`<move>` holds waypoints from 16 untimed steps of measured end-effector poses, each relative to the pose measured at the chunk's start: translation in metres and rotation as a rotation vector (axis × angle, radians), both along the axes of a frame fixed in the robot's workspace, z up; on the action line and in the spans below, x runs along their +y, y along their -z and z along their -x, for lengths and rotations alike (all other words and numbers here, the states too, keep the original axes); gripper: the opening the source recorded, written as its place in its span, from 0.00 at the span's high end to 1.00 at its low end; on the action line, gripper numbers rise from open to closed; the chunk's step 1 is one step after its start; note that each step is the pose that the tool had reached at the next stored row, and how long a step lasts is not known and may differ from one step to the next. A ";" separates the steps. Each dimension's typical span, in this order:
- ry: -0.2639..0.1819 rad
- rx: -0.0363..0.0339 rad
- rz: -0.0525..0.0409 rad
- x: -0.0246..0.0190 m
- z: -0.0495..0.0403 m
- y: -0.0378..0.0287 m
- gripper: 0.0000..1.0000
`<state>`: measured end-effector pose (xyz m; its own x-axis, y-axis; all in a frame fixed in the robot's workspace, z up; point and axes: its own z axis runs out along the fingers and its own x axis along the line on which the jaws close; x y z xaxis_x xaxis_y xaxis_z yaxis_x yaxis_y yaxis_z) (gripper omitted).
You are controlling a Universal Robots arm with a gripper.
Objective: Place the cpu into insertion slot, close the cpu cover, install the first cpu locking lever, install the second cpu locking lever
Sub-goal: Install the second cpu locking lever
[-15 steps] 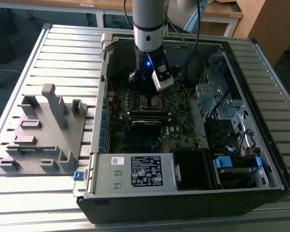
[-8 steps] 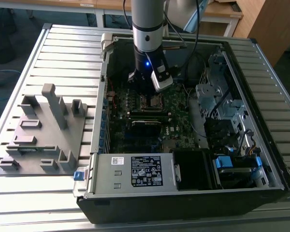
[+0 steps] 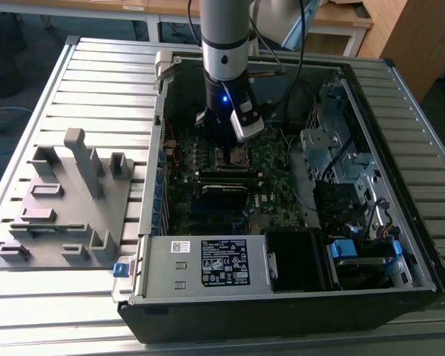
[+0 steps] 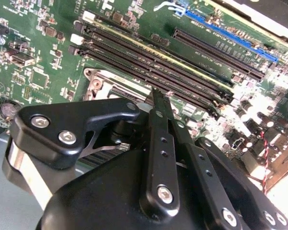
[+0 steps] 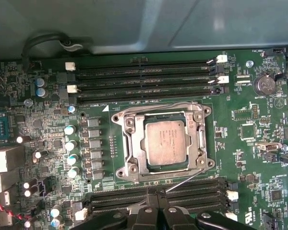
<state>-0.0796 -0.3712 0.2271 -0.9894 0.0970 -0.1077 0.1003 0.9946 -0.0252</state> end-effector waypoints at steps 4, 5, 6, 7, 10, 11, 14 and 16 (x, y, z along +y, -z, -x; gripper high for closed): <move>0.000 -0.0002 0.0000 -0.0018 0.0012 0.0004 0.90; 0.000 -0.0002 0.0000 -0.0024 0.0014 0.0004 0.90; 0.000 -0.0002 0.0000 -0.0029 0.0017 0.0005 0.90; 0.000 -0.0002 0.0000 -0.0033 0.0020 0.0005 0.90; 0.000 -0.0003 0.0000 -0.0044 0.0034 0.0018 0.90; 0.000 -0.0003 0.0000 -0.0049 0.0040 0.0026 0.90; 0.000 -0.0001 -0.0003 -0.0062 0.0058 0.0056 0.90; 0.000 -0.0002 -0.0015 -0.0068 0.0064 0.0074 0.90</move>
<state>-0.0860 -0.3780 0.2197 -0.9894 0.0971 -0.1078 0.1002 0.9947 -0.0237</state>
